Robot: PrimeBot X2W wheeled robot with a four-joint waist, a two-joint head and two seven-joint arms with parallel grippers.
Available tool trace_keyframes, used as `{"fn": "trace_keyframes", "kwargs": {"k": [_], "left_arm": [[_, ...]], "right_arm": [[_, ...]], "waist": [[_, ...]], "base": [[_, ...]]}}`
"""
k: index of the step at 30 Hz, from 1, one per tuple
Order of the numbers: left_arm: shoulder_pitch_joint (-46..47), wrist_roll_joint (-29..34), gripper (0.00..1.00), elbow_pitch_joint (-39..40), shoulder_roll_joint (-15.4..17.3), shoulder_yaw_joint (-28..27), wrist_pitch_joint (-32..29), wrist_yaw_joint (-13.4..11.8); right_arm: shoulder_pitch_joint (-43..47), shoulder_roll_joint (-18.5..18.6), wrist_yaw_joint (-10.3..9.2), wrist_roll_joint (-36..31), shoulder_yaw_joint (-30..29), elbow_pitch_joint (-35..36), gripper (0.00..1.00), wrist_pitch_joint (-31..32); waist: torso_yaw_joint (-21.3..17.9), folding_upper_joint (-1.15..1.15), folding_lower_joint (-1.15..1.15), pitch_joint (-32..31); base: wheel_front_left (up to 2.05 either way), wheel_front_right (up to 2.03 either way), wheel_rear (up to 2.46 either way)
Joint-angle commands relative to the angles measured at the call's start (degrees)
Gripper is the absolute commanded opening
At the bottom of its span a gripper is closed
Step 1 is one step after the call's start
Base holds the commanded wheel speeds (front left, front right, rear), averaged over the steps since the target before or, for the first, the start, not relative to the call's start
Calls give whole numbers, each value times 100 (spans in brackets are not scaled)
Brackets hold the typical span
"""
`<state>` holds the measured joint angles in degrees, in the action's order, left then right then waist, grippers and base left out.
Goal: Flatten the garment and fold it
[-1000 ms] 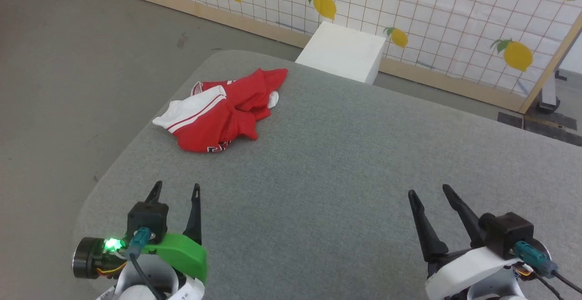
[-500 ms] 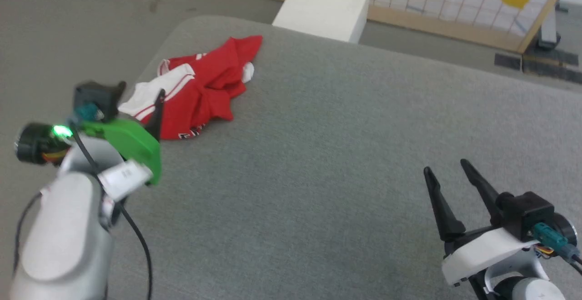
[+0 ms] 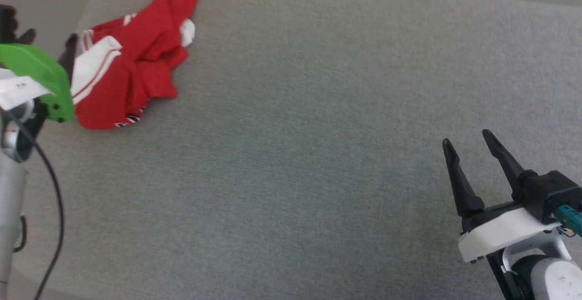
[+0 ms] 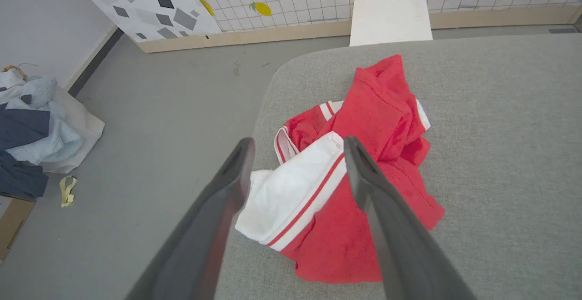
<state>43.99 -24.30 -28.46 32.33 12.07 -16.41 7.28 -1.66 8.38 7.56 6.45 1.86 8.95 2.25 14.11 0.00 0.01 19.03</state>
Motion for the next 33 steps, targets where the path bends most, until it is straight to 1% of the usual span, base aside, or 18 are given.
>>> {"fn": "trace_keyframes", "kwargs": {"k": [1,6,10,13,15,18,19,20,21,22,24,28,30,33], "left_arm": [[102,-110,100,-127,85,101,77,19],[165,-604,100,-648,213,484,88,20],[178,-1149,100,-875,172,737,-134,20],[250,-1642,100,-1009,134,832,-488,20],[311,-1860,100,-1098,153,892,-747,20],[379,-2066,100,-1208,212,1004,-1100,20],[440,-2196,100,-1302,263,1096,-1309,20],[447,-2231,100,-1323,263,1124,-1371,20],[450,-2291,39,-1324,263,1167,-1456,20],[447,-2349,0,-1300,266,1207,-1517,20],[428,-2457,0,-1228,276,1288,-1591,20],[408,-2447,0,-1203,340,1337,-1350,21],[389,-2434,0,-1148,377,1373,-1165,21],[341,-2424,0,-966,459,1419,-669,21]], "right_arm": [[-120,23,-8,-61,-18,48,100,-38],[-99,57,-8,-100,-80,84,100,-63],[-95,68,-8,-113,-97,116,100,-77],[-90,55,-8,-142,-106,149,100,-67],[-86,53,-8,-161,-99,175,100,-58],[-86,57,-8,-178,-84,221,100,-40],[-74,68,-8,-192,-97,272,100,-25],[-64,71,-8,-197,-106,281,100,-23],[-52,75,-8,-201,-115,292,100,-22],[-43,78,-8,-203,-124,298,100,-21],[-28,85,-8,-203,-146,301,100,-24],[-12,54,-8,-204,-159,227,100,-34],[-6,25,-8,-191,-140,149,100,-44],[21,-20,-8,-142,-97,-14,100,-72]], "waist": [[-383,0,-1,473],[-468,0,-1,670],[-502,0,-1,766],[-503,0,-1,833],[-506,0,-1,876],[-522,0,-1,947],[-536,0,-1,1019],[-537,0,-1,1030],[-538,0,-1,1043],[-538,0,-1,1049],[-531,0,-1,1047],[-510,0,-1,905],[-500,0,-1,751],[-489,0,-1,404]], "base": [[0,0,0],[0,0,0],[0,0,0],[0,0,0],[0,0,0],[0,0,0],[0,0,0],[0,0,0],[0,0,0],[0,0,0],[0,0,0],[0,0,0],[0,0,0],[0,0,0]]}}
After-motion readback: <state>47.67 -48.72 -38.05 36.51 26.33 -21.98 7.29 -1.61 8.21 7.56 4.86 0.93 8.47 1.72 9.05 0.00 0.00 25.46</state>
